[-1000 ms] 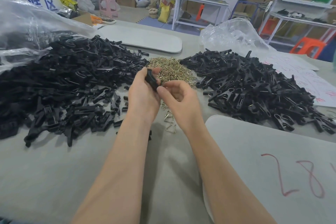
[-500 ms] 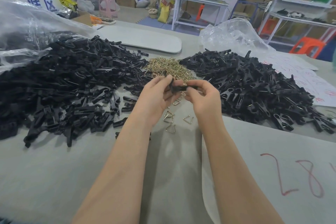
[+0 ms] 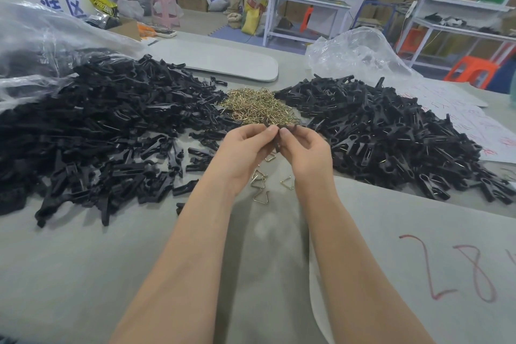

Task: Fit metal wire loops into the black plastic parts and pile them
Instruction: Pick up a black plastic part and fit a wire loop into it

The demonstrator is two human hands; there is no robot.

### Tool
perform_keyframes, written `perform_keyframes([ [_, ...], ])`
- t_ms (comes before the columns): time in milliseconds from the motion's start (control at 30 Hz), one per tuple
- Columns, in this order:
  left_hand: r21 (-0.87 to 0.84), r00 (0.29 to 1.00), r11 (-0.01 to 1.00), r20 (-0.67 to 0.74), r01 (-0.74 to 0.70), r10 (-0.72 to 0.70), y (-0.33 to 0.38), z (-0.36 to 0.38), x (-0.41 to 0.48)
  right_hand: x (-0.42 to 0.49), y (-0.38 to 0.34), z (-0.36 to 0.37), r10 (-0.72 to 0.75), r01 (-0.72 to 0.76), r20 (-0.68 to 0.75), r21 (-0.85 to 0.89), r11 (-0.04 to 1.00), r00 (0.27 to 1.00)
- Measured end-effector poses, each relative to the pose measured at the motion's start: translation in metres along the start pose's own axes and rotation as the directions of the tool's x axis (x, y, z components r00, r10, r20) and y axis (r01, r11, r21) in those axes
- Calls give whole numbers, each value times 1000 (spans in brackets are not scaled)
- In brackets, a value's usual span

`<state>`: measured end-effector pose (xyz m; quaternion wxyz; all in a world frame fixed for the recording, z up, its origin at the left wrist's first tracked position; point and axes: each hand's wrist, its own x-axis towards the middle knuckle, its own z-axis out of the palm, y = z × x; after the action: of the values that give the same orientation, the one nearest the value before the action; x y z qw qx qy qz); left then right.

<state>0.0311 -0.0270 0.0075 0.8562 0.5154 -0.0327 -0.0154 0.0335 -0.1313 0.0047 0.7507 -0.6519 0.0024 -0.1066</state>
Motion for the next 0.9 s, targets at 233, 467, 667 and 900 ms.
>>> perform_keyframes([
  [233,292,979,956,-201,18,43,-4,-11,6,5,-4,-11,-99,99,9,-121,988,995],
  [467,575,985,815,-85,-74,150,-6,-10,5,5,0,-11,-181,261,205,-488,833,962],
  [667,589,991,804,-42,-79,128,-6,-9,4,3,0,-10,-182,238,163,-470,850,970],
  [900,558,991,824,-18,-98,130,-5,-7,1,2,-2,-11,-194,212,87,-343,915,977],
])
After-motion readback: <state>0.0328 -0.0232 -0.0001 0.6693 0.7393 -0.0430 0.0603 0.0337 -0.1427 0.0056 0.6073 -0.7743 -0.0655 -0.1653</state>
